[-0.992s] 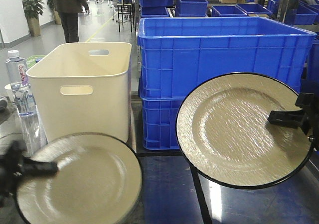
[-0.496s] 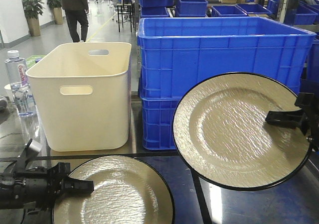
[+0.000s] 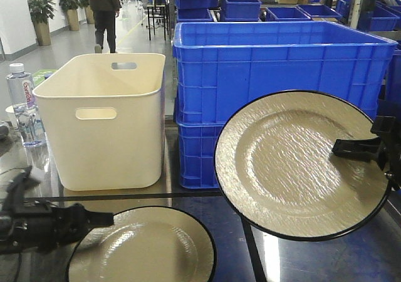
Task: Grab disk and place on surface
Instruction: 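Stack the right gripper's plate onto the plate on the table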
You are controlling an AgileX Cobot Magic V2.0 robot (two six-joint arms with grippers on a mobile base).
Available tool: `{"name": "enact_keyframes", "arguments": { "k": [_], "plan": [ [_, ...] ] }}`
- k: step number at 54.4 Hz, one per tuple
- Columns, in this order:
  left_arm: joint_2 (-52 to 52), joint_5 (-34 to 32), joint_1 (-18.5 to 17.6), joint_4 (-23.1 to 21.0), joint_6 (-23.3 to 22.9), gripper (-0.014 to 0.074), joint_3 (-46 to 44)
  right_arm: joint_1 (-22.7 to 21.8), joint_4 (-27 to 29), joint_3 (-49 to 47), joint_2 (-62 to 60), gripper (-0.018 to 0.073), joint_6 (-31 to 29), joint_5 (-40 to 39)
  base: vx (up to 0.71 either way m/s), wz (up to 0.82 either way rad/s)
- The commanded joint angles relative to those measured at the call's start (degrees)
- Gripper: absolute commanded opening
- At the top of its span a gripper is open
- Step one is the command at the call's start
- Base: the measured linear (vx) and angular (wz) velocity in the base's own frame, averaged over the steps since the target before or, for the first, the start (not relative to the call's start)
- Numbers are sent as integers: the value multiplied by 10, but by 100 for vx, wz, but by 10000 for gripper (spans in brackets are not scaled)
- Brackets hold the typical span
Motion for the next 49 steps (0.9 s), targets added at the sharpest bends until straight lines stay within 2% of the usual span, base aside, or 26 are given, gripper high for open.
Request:
{"name": "enact_keyframes", "arguments": {
  "k": [1, 8, 14, 20, 26, 27, 32, 37, 44, 49],
  "plan": [
    [-53, -17, 18, -40, 10, 591, -19, 11, 71, -21, -17, -9, -9, 5, 0, 0],
    [-107, 2, 55, -33, 10, 550, -19, 61, 71, -21, 1, -9, -22, -8, 0, 0],
    [-172, 51, 87, -18, 11, 463, -19, 126, 74, -21, 31, -9, -25, -24, 0, 0],
    [-247, 78, 100, 5, 6, 249, -19, 189, 91, -21, 74, -9, -30, -51, 0, 0],
    [-305, 78, 100, 12, -3, 3, -19, 253, 135, -21, 119, -8, -54, -88, 0, 0],
    [-312, 78, 100, 12, -3, -11, -19, 264, 145, -21, 127, -6, -62, -96, 0, 0],
    [-349, 75, 100, 14, -5, -10, -19, 304, 181, -22, 155, 20, -115, -120, 0, 0],
    [-367, 78, 99, 27, -15, -8, -19, 332, 208, -22, 179, 85, -179, -130, 0, 0],
    [-373, 92, 98, 45, -24, -7, -19, 353, 222, -22, 199, 257, -239, -129, 0, 0],
    [-373, 95, 97, 51, -35, -7, -19, 354, 220, -22, 203, 414, -269, -129, 0, 0]
  ]
}}
